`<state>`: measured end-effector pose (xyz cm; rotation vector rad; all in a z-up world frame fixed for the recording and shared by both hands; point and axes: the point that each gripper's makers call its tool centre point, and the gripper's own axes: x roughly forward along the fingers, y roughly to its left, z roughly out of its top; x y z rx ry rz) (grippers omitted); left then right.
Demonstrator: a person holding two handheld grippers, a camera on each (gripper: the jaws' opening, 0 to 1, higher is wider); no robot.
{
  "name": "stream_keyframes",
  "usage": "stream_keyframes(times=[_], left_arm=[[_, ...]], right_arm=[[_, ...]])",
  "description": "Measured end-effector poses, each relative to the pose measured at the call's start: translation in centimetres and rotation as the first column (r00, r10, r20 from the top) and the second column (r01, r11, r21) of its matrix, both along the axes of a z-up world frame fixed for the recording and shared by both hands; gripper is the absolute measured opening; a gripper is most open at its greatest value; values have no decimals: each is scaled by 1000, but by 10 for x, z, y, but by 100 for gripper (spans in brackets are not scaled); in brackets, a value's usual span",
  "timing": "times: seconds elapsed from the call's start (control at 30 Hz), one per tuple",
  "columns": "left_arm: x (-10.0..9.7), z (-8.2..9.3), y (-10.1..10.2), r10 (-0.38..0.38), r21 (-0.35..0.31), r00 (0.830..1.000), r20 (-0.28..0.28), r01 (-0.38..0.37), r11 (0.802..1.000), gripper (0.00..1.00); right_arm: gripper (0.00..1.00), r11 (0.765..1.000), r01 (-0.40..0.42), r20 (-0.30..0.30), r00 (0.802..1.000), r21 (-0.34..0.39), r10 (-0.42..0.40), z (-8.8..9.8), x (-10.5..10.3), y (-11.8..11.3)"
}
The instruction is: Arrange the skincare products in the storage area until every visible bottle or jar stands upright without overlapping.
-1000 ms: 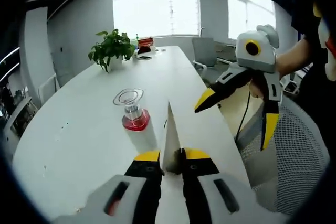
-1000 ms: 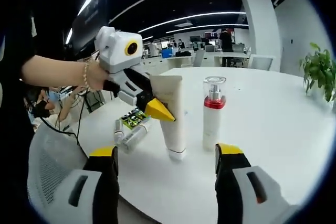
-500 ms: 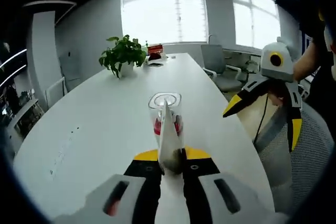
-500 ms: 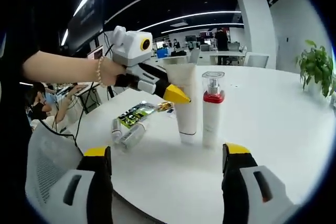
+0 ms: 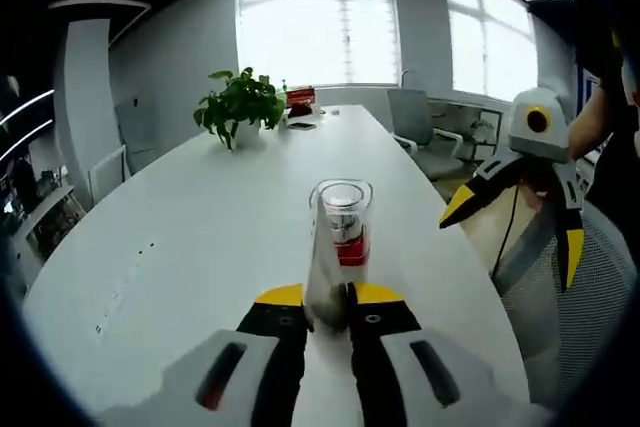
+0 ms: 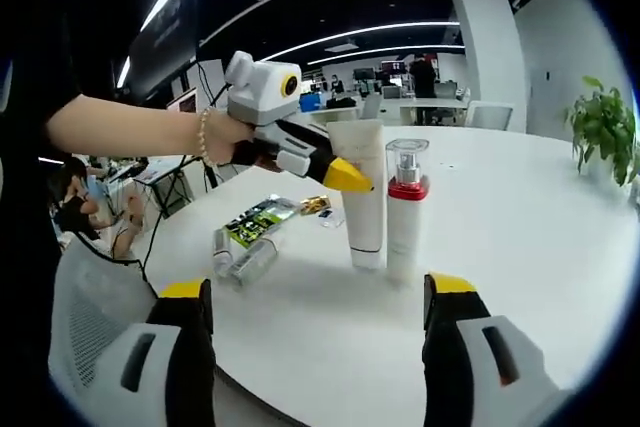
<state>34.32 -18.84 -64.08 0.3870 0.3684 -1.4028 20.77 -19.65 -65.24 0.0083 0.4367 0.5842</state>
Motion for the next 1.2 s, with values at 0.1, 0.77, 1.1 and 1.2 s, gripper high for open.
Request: stream_keyframes(times=[0.1, 0.77, 1.1, 1.2], left_arm=[[-1, 0, 0, 7, 2, 1000, -1, -7, 1000, 14], [-13, 14, 19, 65, 21, 998, 1, -65, 998, 34], [-26, 15, 44, 148, 61, 988, -51, -145, 988, 54], [-29, 14, 49, 183, 60, 981, -70, -179, 982, 58]], right_arm=[[86, 1000, -3, -2, 1000, -1, 3, 0, 0, 1], [88, 1000, -27, 16, 999, -8, 28, 13, -5, 11], [90, 999, -43, 20, 999, -14, 43, 18, -10, 16], [92, 999, -33, 21, 999, -13, 34, 18, -8, 15]])
